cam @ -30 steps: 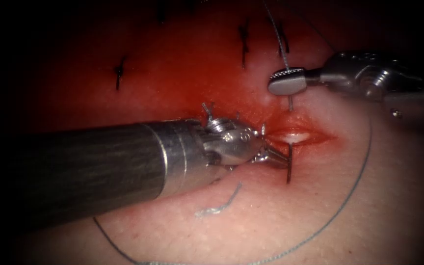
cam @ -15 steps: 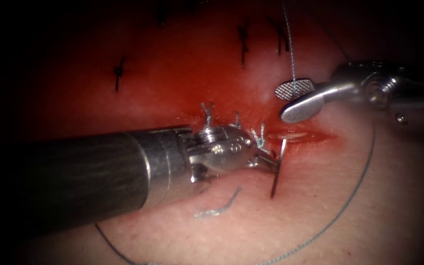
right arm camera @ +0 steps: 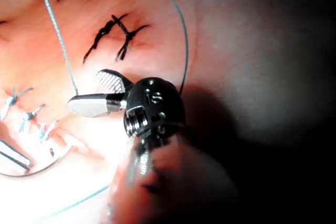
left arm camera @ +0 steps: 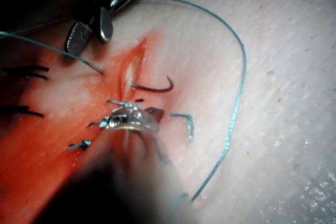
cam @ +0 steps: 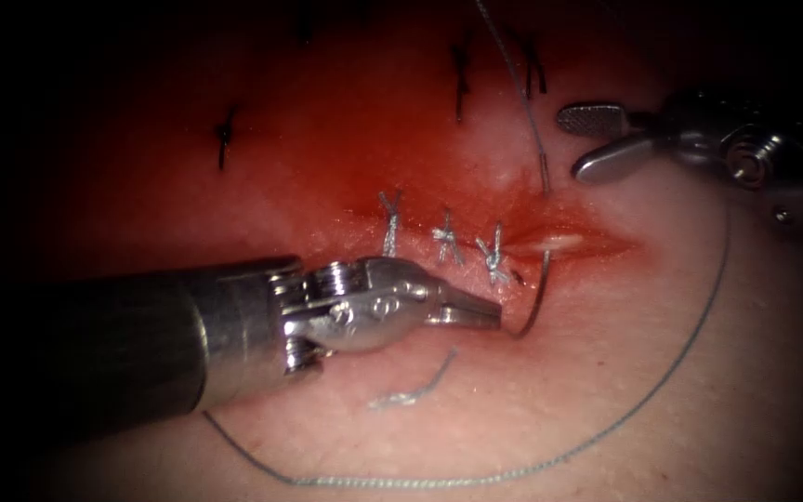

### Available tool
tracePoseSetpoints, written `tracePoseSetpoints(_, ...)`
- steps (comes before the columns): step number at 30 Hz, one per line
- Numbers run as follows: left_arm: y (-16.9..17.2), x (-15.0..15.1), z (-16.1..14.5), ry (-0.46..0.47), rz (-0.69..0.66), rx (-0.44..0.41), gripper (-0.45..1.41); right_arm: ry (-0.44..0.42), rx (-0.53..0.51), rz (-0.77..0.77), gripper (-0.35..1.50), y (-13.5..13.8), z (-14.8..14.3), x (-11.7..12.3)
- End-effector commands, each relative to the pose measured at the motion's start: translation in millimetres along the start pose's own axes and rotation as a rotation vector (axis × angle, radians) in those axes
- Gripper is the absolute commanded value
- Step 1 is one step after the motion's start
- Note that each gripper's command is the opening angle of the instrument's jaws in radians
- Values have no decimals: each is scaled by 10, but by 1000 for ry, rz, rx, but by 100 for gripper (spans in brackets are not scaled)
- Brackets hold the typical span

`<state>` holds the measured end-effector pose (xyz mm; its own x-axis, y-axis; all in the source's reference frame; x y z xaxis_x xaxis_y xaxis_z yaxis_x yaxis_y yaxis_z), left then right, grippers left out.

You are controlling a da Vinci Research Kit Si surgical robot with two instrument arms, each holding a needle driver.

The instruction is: Wound Closure

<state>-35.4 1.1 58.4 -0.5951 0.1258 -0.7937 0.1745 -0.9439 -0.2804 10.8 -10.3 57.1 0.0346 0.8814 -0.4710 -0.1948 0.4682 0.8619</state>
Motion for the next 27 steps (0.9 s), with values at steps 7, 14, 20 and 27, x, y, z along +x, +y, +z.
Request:
tracePoseSetpoints(7, -3, 25, 7, 167, 44, -17, 17, -1, -5, -28, 111, 5, 5, -10)
tracePoseSetpoints(14, -8, 36, 15, 212, 66, -19, 29, -6, -9, -43, 100, 7, 6, -18)
tracePoseSetpoints(20, -16, 39, 15, 220, 65, 9, 34, -24, -19, -69, 93, 9, 8, -24)
tracePoseSetpoints(27, -26, 40, 26, 218, 60, 27, 39, -24, -19, -72, 88, 9, 8, -27)
